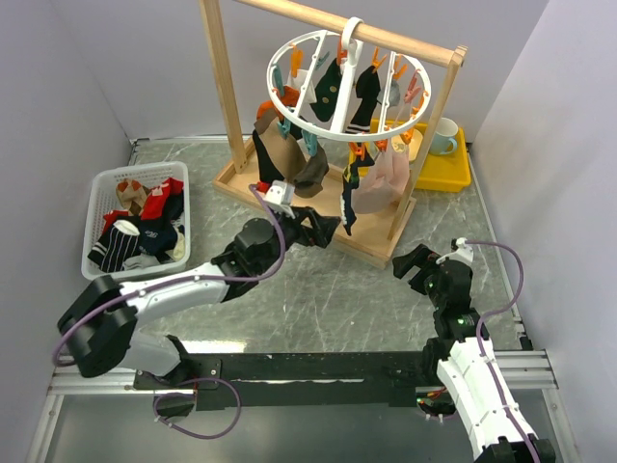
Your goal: Remove the socks clipped to the hanger
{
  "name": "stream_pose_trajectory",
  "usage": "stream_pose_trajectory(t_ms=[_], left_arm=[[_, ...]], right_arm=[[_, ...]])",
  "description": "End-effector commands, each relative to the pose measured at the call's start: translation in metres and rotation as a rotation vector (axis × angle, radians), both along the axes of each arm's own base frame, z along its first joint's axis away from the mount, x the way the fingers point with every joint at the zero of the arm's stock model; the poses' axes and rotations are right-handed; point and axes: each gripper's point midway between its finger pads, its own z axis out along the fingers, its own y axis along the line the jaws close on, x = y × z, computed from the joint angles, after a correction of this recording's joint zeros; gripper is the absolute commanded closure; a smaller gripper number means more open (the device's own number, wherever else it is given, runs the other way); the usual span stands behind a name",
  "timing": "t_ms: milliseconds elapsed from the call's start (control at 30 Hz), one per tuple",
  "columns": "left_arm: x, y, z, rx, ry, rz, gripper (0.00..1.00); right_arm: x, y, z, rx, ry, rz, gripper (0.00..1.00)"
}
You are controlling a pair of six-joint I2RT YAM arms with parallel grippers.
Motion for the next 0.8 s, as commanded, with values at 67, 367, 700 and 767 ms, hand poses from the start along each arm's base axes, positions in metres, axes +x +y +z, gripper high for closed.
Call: stream_pose_trajectory(t_ms=[67, 367, 700, 767], left_arm=[[0.018, -0.026, 0.046, -0.098, -0.104, 0.002, 0.02], [0.029, -0.049, 0.053, -0.103, -0.115, -0.029, 0.01], [-0.009, -0.042, 0.073, -0.135, -0.144, -0.113, 0.01], [-0.009, -0.047, 0.079, -0.128, -0.15, -0.116, 0.01]], right_arm=[[0.009, 0.002, 0.026, -0.005, -0.081, 0.015, 0.0], [0.008, 0.003, 0.028, -0.003, -0.093, 0.02, 0.0], [0.007, 0.004, 0.028, -0.001, -0.101, 0.022, 0.0], [0.008, 0.003, 0.028, -0.001, -0.101, 0.021, 0.0]])
